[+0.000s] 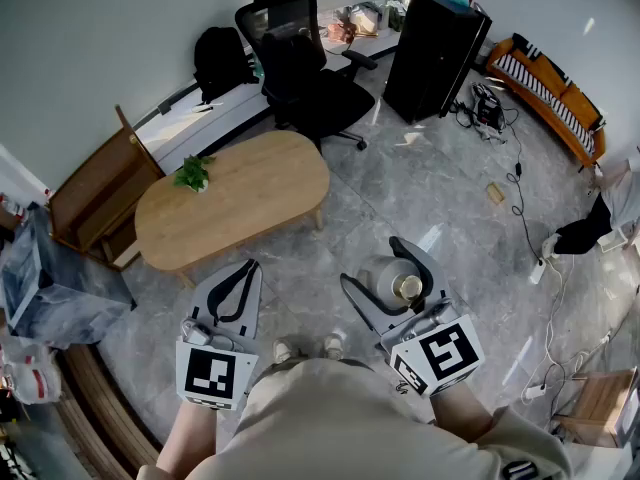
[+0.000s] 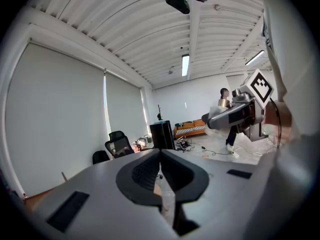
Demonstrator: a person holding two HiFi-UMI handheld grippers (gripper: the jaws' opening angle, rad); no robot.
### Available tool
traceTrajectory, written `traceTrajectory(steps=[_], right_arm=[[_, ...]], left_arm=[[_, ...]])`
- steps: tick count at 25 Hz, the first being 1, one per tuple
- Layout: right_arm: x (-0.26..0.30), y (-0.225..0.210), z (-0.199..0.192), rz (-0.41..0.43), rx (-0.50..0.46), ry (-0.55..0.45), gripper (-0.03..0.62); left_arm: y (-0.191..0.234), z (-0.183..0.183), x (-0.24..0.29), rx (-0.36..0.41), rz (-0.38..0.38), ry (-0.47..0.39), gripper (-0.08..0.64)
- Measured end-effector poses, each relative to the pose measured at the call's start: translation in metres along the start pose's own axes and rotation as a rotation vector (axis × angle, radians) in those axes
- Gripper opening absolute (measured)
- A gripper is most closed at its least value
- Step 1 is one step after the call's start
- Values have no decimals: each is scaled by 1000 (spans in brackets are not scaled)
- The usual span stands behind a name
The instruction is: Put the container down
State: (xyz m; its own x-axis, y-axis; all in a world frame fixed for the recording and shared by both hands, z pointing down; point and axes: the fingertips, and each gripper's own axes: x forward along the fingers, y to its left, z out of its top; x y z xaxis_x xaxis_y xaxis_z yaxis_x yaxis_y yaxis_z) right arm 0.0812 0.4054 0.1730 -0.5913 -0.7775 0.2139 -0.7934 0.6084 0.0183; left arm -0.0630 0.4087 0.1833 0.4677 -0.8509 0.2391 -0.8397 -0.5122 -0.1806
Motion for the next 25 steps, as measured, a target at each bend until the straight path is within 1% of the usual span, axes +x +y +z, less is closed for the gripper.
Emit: traceTrajectory(steps=[5, 14, 25], right_arm=[[0, -11, 1, 7, 18, -5, 331], [-3, -32, -5, 8, 19, -3, 330], [-21, -71, -22, 31, 25, -4, 330]], left_arm=[[-4, 3, 10, 7, -5, 4, 11], [-15, 5, 29, 18, -6, 10, 11], [-56, 11, 61, 25, -9, 26, 11]])
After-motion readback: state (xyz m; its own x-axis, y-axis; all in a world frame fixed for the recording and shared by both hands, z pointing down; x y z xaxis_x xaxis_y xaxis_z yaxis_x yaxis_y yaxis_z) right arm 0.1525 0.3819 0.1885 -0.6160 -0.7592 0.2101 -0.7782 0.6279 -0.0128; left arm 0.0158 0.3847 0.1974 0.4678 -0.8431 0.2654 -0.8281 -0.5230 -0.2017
